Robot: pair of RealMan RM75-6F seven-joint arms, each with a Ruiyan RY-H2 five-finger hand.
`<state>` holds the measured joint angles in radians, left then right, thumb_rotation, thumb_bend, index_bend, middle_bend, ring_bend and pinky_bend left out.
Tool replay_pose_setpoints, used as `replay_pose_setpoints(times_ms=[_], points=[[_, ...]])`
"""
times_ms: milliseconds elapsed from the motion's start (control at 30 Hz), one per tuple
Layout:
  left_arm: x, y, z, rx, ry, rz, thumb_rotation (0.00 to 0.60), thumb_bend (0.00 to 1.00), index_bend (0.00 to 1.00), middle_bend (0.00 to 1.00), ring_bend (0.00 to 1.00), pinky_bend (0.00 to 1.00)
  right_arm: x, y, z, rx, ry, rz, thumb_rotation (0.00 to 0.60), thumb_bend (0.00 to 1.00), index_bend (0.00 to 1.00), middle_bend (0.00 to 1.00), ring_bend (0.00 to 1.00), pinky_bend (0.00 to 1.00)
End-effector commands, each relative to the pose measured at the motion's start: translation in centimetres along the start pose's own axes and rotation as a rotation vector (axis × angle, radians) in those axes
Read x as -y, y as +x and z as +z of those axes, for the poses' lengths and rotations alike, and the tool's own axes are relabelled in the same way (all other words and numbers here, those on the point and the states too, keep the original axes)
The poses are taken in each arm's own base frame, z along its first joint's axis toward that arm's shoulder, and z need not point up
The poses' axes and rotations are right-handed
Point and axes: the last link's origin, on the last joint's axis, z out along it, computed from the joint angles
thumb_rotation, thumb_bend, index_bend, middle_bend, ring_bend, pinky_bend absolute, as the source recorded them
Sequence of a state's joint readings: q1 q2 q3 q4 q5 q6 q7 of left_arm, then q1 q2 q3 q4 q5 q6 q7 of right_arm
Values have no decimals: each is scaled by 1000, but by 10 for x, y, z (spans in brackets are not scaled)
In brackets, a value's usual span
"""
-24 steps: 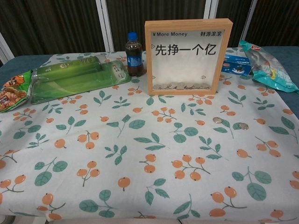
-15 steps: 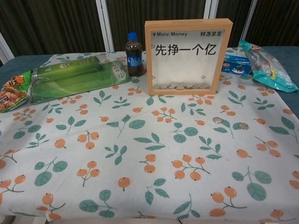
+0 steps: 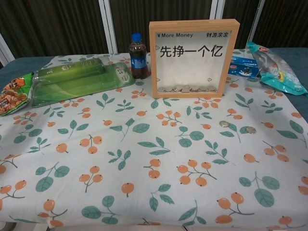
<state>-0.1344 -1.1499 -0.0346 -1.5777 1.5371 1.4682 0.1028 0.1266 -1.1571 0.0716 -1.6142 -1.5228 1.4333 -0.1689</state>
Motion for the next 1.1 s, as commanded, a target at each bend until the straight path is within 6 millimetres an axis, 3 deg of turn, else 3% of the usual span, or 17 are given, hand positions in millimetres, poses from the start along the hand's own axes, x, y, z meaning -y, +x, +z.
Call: replay_pose_setpoints(times_ms=[33,167,367,700,767,933,1100], points=[[0,0,0,-1,-1,-1,562,333,0,0,0,0,15,6,22,-7,56,-30,600,251,0,0,0,0],[0,-1,0,1,-5,1,564,333,0,0,0,0,43,2,58,24,121,-43,600,250,0,0,0,0],[-3,-6,3,-1,-18,-8,586,337,0,0,0,0,91,-26,98,82,191,-89,600,250,0,0,0,0],[3,-10,3,9,-1,-10,599,354,0,0,0,0,125,-72,114,119,191,-121,600,251,0,0,0,0],[4,-11,3,12,1,-12,599,354,0,0,0,0,128,-78,116,116,190,-115,600,251,48,0,0,0],[6,-12,3,14,1,-14,598,354,0,0,0,0,131,-90,120,130,193,-119,600,251,386,0,0,0],[9,-11,2,14,8,-18,599,353,0,0,0,0,134,-104,116,175,178,-57,600,251,457,0,0,0]])
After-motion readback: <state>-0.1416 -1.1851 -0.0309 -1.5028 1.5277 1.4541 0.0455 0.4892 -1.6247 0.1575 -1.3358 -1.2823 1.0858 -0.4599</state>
